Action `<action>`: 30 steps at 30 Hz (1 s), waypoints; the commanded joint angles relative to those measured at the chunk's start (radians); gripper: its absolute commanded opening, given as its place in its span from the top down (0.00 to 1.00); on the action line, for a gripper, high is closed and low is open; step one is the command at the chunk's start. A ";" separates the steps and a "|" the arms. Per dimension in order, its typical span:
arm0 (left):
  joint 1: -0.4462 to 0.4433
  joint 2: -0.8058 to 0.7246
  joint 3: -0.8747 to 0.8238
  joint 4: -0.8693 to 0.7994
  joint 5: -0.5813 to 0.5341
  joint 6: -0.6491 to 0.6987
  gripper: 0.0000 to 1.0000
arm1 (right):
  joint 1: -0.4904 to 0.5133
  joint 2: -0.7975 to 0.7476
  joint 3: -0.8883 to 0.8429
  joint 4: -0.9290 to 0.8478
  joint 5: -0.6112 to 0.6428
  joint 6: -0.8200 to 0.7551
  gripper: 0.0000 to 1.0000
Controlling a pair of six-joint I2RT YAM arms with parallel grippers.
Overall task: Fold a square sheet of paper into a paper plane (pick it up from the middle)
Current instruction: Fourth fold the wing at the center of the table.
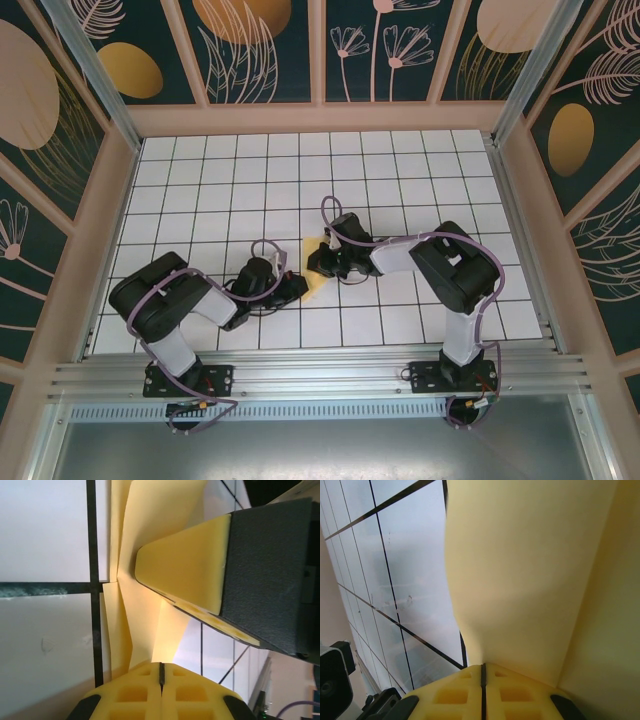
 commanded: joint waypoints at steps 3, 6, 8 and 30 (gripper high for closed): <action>-0.007 0.009 -0.048 0.109 0.104 -0.071 0.97 | -0.007 0.029 -0.007 -0.048 0.035 -0.020 0.90; -0.006 -0.056 -0.024 0.021 0.078 -0.046 0.96 | -0.007 0.025 -0.007 -0.055 0.039 -0.022 0.90; -0.005 -0.085 0.001 -0.094 0.052 -0.010 0.96 | -0.007 0.024 -0.006 -0.059 0.044 -0.023 0.90; -0.005 -0.025 0.020 -0.269 0.074 0.029 0.97 | -0.004 0.032 0.009 -0.075 0.052 -0.022 0.89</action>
